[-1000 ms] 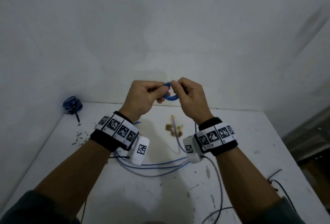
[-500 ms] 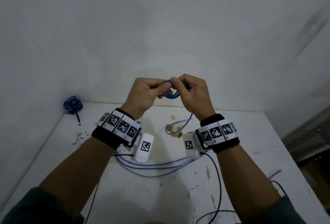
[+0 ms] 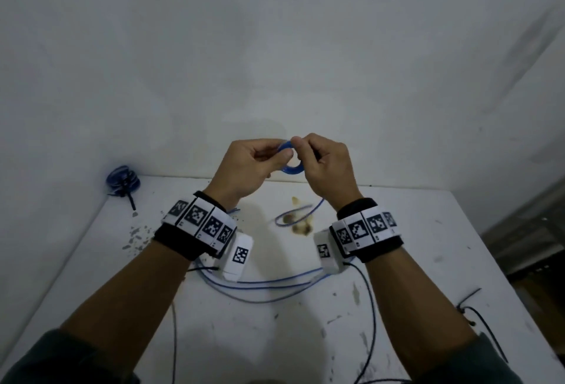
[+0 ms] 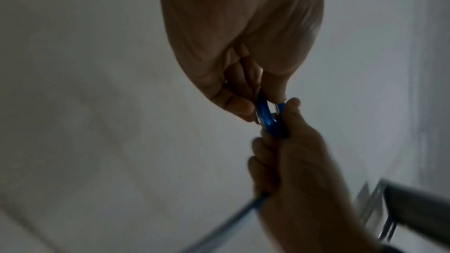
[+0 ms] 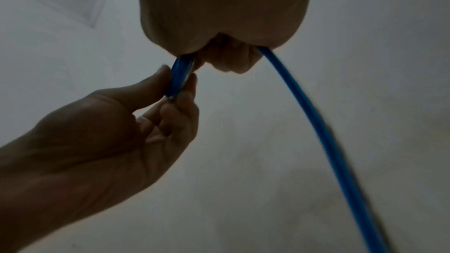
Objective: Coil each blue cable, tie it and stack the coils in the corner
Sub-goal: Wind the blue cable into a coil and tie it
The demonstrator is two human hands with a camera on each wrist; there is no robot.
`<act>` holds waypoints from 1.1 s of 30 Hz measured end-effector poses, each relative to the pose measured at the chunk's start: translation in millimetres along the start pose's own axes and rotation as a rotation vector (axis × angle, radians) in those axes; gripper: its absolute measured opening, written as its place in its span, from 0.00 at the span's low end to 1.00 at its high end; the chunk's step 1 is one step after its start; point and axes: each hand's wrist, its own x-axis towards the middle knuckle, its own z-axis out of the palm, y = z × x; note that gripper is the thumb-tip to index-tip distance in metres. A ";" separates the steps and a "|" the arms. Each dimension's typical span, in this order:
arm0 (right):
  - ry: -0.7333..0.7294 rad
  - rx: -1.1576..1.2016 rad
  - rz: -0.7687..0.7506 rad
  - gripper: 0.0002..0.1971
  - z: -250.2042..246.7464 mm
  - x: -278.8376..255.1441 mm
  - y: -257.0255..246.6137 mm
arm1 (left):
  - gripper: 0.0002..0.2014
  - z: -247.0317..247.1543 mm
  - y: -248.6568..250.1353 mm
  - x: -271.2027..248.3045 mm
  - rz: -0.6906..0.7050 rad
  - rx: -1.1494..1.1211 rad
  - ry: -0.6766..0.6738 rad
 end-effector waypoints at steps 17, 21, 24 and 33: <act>-0.091 0.125 0.111 0.14 -4.5 0.3 -7.8 | 0.09 11.8 -9.1 -9.8 -0.063 -0.160 0.026; -0.085 0.163 0.118 0.17 -5.1 0.3 -4.5 | 0.06 5.2 -2.4 0.9 0.061 -0.073 0.052; 0.066 0.193 0.168 0.25 7.8 -8.3 -4.9 | 0.05 15.5 -2.7 0.5 0.031 -0.235 0.183; -0.119 -0.047 0.043 0.21 -4.3 -4.4 3.0 | 0.10 -2.6 3.4 0.8 -0.125 -0.135 -0.141</act>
